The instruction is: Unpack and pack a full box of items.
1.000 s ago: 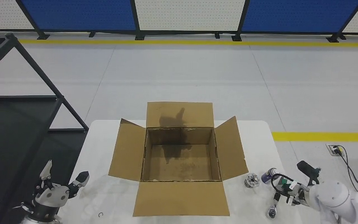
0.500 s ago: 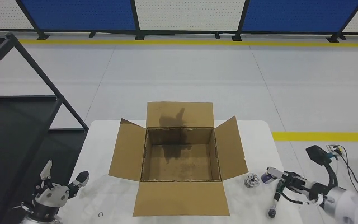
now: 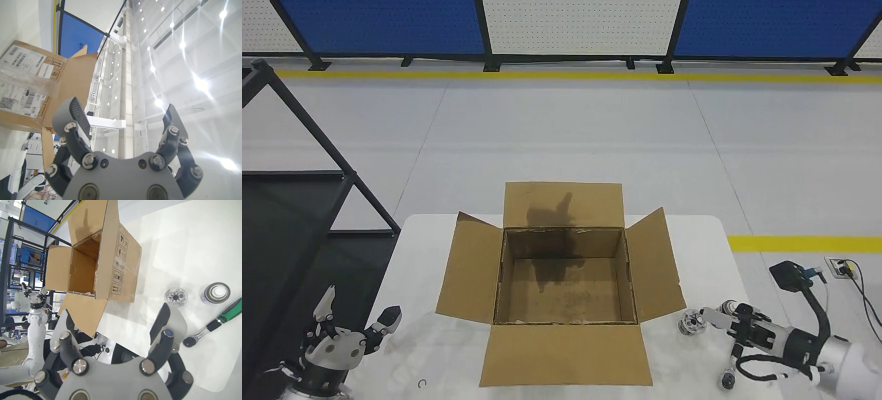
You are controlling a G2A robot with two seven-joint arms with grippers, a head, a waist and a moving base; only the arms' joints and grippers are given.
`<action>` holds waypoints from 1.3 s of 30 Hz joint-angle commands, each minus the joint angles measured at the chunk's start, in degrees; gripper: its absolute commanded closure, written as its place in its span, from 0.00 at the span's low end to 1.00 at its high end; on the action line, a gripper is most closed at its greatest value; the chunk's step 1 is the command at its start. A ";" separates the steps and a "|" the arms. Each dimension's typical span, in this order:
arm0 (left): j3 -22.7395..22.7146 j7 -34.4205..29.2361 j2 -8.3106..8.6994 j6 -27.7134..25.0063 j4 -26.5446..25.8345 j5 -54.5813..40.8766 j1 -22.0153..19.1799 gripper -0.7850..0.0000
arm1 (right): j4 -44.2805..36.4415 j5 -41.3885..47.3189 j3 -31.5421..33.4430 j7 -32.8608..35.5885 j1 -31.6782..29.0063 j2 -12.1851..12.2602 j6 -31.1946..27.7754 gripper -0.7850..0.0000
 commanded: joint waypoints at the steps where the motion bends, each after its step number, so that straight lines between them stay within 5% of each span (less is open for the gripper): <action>1: 0.00 0.00 0.00 0.00 0.00 0.00 0.00 0.00 | 0.12 -0.04 -0.18 -0.98 -0.28 0.00 -0.26 0.00; 7: 0.00 0.00 0.00 0.00 0.00 0.00 0.00 0.00 | 0.19 -2.05 1.75 -3.97 -3.12 0.65 1.49 0.00; 17: 0.34 0.17 0.05 0.19 -0.35 0.04 0.15 0.00 | -2.68 -14.46 4.21 4.83 -3.36 2.99 3.36 0.00; 22: -0.35 -5.44 0.34 1.18 -0.14 -1.88 0.50 0.00 | -2.06 -18.05 4.28 7.27 -1.47 4.01 3.22 0.00; 36: -1.41 -8.66 0.58 1.24 0.52 -2.40 0.91 0.00 | -2.09 -18.68 3.78 5.86 -1.95 4.06 2.97 0.00; 39: -1.22 -9.14 0.59 1.02 -0.36 -2.33 1.55 0.00 | -2.37 -24.82 0.54 4.91 -3.12 4.29 5.09 0.00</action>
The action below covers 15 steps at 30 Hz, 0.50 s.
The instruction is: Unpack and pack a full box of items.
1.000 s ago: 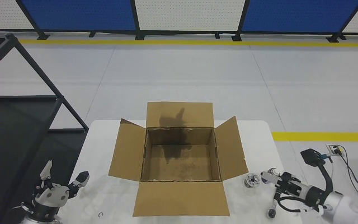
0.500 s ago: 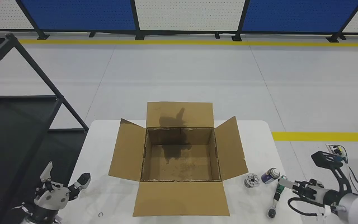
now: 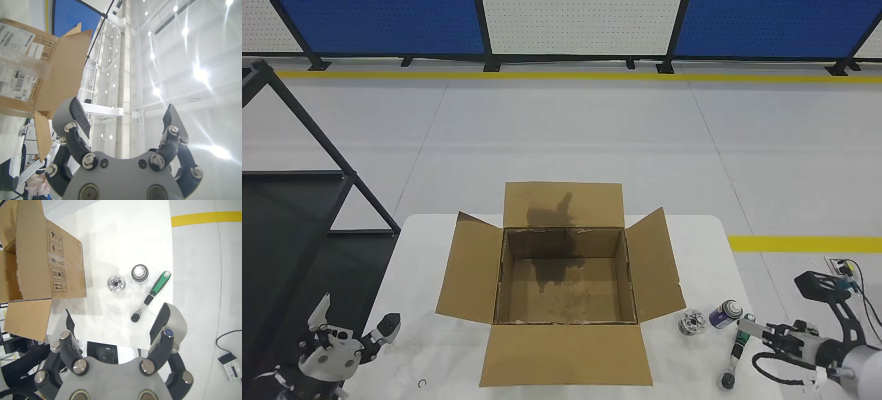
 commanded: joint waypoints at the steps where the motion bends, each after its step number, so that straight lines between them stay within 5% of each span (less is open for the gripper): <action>1: -0.12 -0.75 0.05 -0.17 -0.49 0.18 0.55 0.00 | -0.31 -5.63 -2.46 0.24 -0.06 0.19 2.59 0.00; 7: 0.00 -3.41 0.20 -2.00 -1.60 1.42 1.57 0.00 | 3.23 -24.59 -12.90 0.51 2.13 0.53 9.42 0.00; 15: -0.01 -3.97 0.25 -2.44 -1.71 1.75 1.76 0.00 | 15.14 -32.93 -20.52 3.52 9.42 0.09 10.73 0.00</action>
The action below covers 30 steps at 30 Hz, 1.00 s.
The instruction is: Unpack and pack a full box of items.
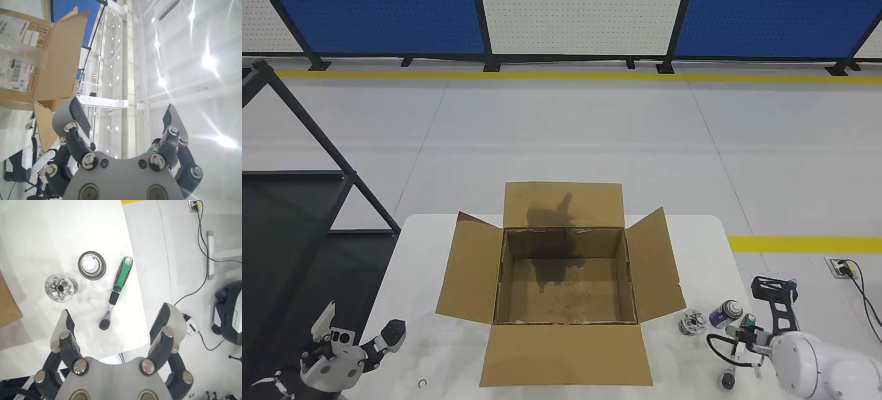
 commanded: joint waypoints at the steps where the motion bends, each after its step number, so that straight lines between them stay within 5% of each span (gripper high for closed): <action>1: 0.00 0.00 0.00 0.00 0.00 -0.01 0.00 0.00 | 2.50 0.24 -0.25 0.59 1.19 -0.18 -0.63 0.00; 17: 0.00 0.00 0.00 0.00 0.00 -0.01 0.00 0.00 | 15.53 6.50 -0.26 0.75 4.84 -0.71 -4.56 0.04; 24: 0.00 0.00 0.00 0.00 0.00 -0.01 0.00 0.00 | 18.29 6.81 -0.91 -0.27 5.49 -0.79 -4.40 0.27; 26: 0.00 0.00 0.00 0.00 0.00 -0.01 0.00 0.00 | 19.22 7.08 -1.01 -0.48 5.93 -0.82 -4.14 0.41; 30: 0.00 0.00 0.00 0.00 0.00 -0.01 0.00 0.00 | 19.94 7.52 -1.23 -0.75 6.39 -0.85 -4.16 0.48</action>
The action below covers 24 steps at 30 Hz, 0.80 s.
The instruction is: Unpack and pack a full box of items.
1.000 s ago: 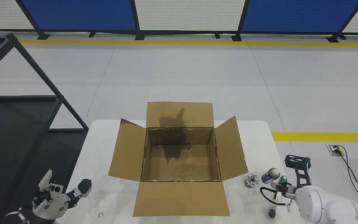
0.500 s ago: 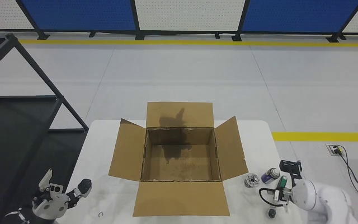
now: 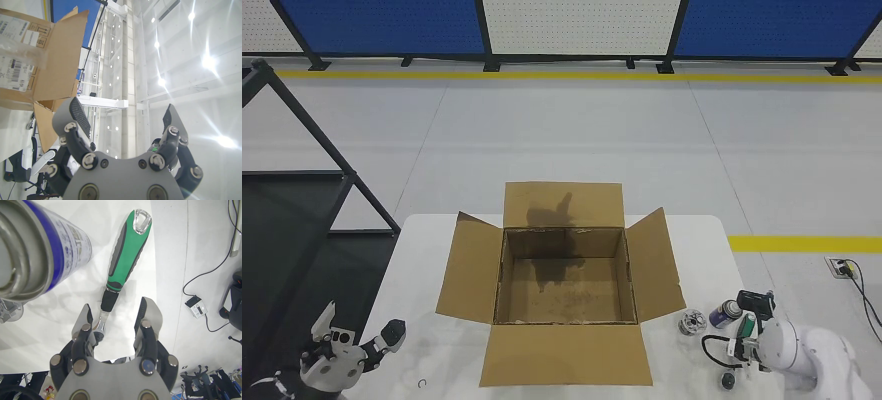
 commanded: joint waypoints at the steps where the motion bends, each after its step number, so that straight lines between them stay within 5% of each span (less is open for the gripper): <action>1: 0.00 0.00 0.00 0.00 0.00 0.00 0.00 0.00 | 0.30 0.19 -0.18 -0.14 0.17 -0.02 0.01 0.50; 24: 0.00 0.00 0.00 0.00 0.00 0.00 0.00 0.00 | 3.52 1.30 -0.96 -1.83 2.15 -0.16 1.92 0.53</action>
